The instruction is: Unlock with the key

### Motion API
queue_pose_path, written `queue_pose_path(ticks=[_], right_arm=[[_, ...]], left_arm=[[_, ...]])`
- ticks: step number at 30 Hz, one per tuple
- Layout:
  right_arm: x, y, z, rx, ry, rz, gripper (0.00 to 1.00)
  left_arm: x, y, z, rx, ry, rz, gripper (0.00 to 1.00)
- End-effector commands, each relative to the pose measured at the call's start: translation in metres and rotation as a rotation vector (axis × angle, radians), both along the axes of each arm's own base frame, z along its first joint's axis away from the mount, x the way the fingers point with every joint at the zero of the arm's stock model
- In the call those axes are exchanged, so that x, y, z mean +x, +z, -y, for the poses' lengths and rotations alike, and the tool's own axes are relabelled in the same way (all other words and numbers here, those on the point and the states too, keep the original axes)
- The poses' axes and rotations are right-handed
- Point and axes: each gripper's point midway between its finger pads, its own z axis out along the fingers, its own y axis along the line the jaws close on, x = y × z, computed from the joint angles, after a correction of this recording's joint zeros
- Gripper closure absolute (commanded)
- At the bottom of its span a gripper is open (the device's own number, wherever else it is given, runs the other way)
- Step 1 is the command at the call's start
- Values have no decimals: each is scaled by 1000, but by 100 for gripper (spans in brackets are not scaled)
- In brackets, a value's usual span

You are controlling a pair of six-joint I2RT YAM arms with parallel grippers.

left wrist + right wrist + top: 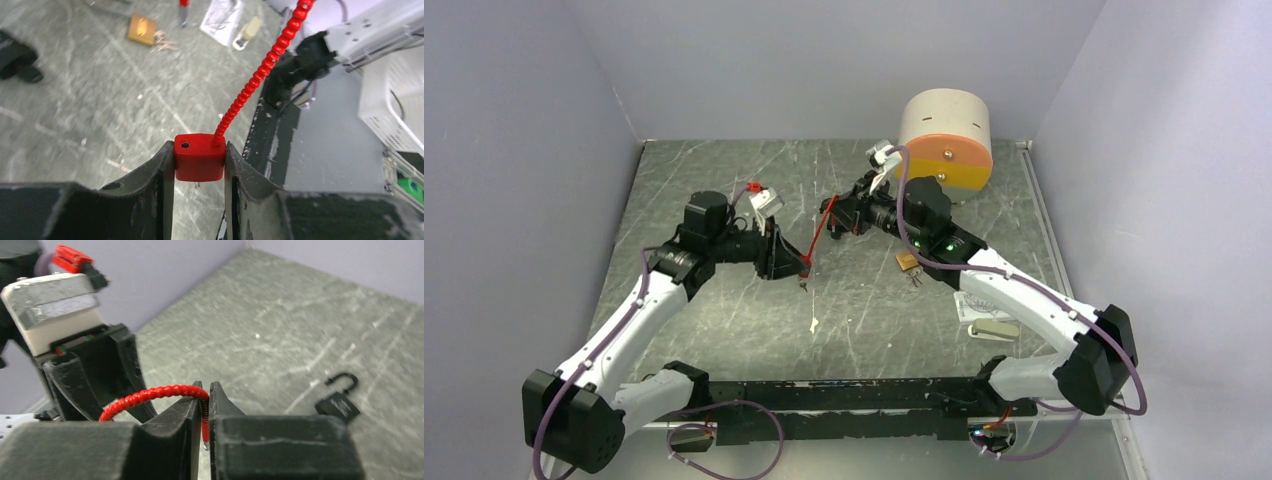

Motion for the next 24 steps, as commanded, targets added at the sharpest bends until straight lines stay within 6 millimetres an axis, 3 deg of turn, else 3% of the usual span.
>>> queue_pose_path(ticks=[1, 4, 8, 12, 16, 19, 24], right_arm=[[-1, 36, 26, 24, -82, 47, 82], [-9, 28, 39, -43, -86, 89, 61], [-38, 27, 39, -163, 79, 206, 39], [-41, 51, 47, -213, 78, 238, 28], [-47, 86, 56, -61, 17, 278, 14], [-49, 91, 58, 20, -1, 269, 11], [-46, 73, 53, 22, -1, 182, 12]], left_arm=[[13, -35, -25, 99, 286, -127, 98], [16, -49, -39, 120, 418, -161, 98], [24, -59, -57, 155, 574, -187, 98], [32, -69, -77, 227, 712, -224, 98], [39, -80, -92, 281, 826, -273, 97], [46, -84, -98, 300, 890, -294, 98], [67, -103, -97, 356, 932, -346, 97]])
